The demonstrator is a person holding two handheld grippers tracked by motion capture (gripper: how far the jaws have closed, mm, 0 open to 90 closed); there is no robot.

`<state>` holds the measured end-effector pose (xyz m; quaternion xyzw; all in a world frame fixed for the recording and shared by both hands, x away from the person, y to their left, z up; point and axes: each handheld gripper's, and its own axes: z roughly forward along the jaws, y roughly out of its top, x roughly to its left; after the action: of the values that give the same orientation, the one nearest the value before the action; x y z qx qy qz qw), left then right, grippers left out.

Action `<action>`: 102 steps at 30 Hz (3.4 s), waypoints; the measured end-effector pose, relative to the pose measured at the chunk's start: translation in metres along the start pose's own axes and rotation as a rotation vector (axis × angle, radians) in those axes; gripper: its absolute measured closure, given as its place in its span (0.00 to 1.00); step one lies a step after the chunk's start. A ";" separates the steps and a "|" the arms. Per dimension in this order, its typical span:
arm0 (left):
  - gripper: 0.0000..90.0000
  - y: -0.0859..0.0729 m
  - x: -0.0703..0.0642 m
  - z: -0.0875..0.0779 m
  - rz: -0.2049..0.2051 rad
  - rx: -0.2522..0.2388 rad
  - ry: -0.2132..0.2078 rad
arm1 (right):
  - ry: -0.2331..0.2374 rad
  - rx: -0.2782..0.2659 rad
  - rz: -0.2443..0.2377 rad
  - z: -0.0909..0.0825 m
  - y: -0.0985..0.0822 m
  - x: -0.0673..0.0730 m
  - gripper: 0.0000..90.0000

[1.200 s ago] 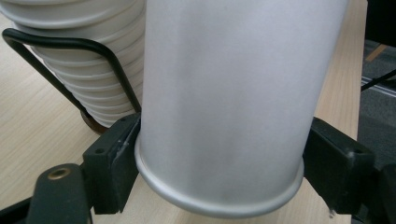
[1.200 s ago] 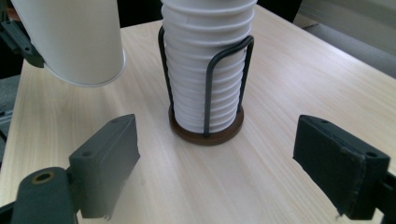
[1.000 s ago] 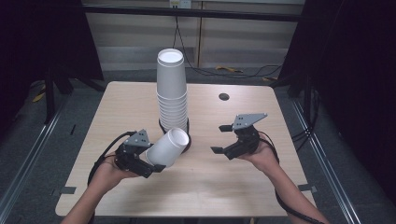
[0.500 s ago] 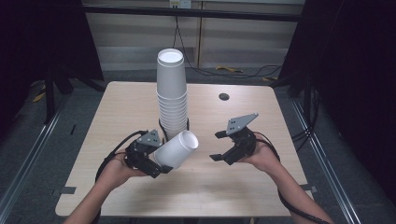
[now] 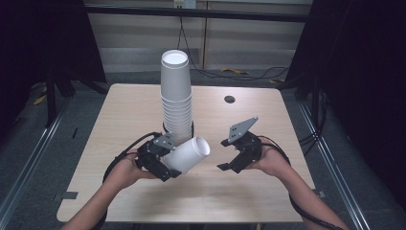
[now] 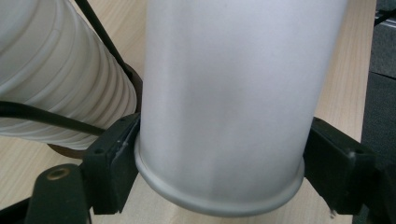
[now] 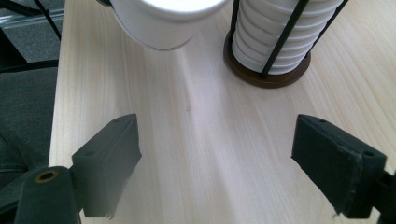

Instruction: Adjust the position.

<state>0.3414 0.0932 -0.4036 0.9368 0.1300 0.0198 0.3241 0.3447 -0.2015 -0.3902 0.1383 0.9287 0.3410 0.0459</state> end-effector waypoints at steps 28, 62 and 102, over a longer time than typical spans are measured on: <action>0.21 0.031 -0.007 0.015 0.082 0.175 0.037 | 0.040 0.157 -0.060 0.001 0.021 0.009 0.16; 0.20 0.053 -0.017 0.030 0.155 0.283 0.007 | 0.070 0.272 -0.119 0.016 0.049 0.013 0.18; 0.13 0.047 -0.005 0.018 0.135 0.100 -0.034 | 0.102 0.173 -0.091 0.008 0.032 0.010 0.30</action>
<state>0.3498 0.0457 -0.3892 0.9587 0.0617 0.0191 0.2770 0.3437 -0.1707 -0.3752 0.0816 0.9611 0.2639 0.0019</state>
